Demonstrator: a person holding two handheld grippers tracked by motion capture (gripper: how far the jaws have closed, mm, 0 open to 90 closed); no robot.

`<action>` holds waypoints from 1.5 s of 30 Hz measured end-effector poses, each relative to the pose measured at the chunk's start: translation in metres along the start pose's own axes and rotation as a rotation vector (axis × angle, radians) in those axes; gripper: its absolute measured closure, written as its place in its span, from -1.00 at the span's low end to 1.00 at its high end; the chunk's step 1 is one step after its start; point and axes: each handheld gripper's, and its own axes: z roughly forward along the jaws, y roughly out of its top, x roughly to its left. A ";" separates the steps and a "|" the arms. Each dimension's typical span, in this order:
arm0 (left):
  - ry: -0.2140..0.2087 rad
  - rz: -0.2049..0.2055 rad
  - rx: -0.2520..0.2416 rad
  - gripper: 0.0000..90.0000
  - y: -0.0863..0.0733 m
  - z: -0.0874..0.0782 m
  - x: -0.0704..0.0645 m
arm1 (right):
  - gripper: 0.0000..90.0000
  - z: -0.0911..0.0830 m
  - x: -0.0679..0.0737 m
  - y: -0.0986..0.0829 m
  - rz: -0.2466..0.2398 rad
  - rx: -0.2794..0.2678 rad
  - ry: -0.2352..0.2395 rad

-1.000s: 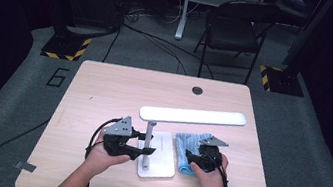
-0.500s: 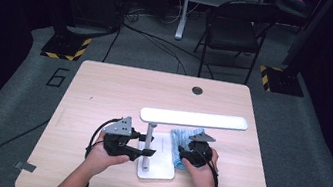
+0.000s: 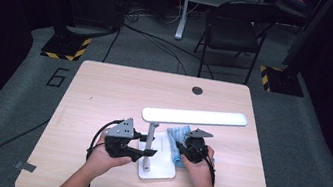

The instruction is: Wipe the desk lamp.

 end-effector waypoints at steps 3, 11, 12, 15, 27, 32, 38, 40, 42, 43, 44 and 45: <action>-0.001 0.002 0.005 0.15 0.000 -0.001 0.001 | 0.62 -0.011 0.007 -0.007 -0.018 0.022 0.012; -0.002 0.006 0.003 0.15 -0.001 -0.001 0.001 | 0.61 -0.044 0.017 -0.037 -0.031 0.032 0.085; -0.003 0.007 0.004 0.15 -0.001 -0.001 0.001 | 0.61 -0.045 0.018 -0.039 -0.027 0.029 0.084; -0.014 -0.001 -0.002 0.15 -0.001 -0.001 0.003 | 0.61 -0.043 0.018 -0.039 -0.015 0.019 0.071; -0.032 -0.018 -0.007 0.13 -0.003 -0.001 0.006 | 0.57 -0.013 0.011 -0.013 0.008 0.012 0.016; -0.037 -0.018 -0.008 0.14 -0.003 -0.002 0.007 | 0.55 0.007 -0.001 0.007 0.009 0.013 0.004; -0.046 -0.017 -0.008 0.13 -0.003 -0.003 0.007 | 0.52 0.028 -0.005 0.029 0.030 0.023 -0.029; -0.041 -0.014 -0.007 0.13 -0.003 -0.002 0.006 | 0.52 0.033 -0.005 0.035 0.026 0.030 -0.039; -0.031 -0.014 -0.009 0.14 -0.003 -0.002 0.005 | 0.53 0.035 -0.004 0.037 0.028 0.027 -0.046; -0.027 -0.011 -0.009 0.14 -0.003 -0.001 0.004 | 0.55 0.034 -0.003 0.037 0.031 0.028 -0.043; -0.027 -0.009 -0.003 0.14 -0.003 -0.002 0.004 | 0.56 0.034 -0.002 0.036 0.026 0.022 -0.043; -0.028 -0.011 -0.005 0.14 -0.003 -0.001 0.004 | 0.57 0.033 -0.001 0.034 0.024 0.015 -0.042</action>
